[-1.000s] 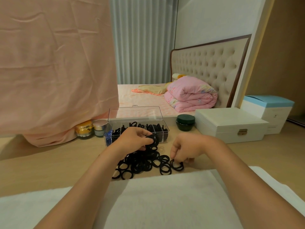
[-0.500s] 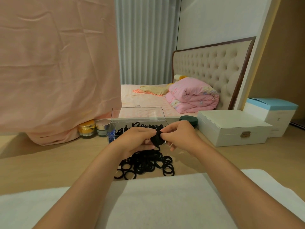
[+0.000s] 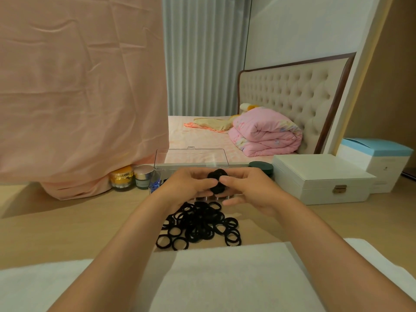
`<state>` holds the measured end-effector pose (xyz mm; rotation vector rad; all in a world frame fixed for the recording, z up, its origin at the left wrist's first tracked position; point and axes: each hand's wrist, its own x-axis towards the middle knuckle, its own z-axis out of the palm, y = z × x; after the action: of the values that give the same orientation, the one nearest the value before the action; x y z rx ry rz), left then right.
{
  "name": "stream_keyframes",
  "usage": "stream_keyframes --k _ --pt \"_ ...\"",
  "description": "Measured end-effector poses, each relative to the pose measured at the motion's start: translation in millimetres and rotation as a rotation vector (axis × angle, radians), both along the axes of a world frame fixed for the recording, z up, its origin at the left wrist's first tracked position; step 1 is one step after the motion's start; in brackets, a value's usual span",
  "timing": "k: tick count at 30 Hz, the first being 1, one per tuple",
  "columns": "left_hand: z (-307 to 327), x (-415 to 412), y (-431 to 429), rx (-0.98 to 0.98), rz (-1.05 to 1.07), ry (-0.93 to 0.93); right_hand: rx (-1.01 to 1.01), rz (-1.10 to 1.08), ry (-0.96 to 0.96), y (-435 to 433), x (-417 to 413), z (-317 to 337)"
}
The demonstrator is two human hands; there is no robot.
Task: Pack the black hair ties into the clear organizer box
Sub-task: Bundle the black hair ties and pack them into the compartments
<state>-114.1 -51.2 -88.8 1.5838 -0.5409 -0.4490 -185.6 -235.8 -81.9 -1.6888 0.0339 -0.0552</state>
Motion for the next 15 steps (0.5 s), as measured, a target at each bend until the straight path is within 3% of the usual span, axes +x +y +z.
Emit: stream_keyframes --k 6,11,15 --pt "28.0 19.7 -15.9 0.049 0.184 -0.161 0.012 -0.101 -0.023 -10.0 25.8 27.3" --pt "32.3 46.7 -22.1 0.271 0.201 -0.366 -0.163 -0.257 0.009 -19.4 61.3 38.8" --pt "13.8 61.3 -21.8 0.450 0.219 -0.489 -0.426 -0.322 0.071 -15.9 81.2 22.2"
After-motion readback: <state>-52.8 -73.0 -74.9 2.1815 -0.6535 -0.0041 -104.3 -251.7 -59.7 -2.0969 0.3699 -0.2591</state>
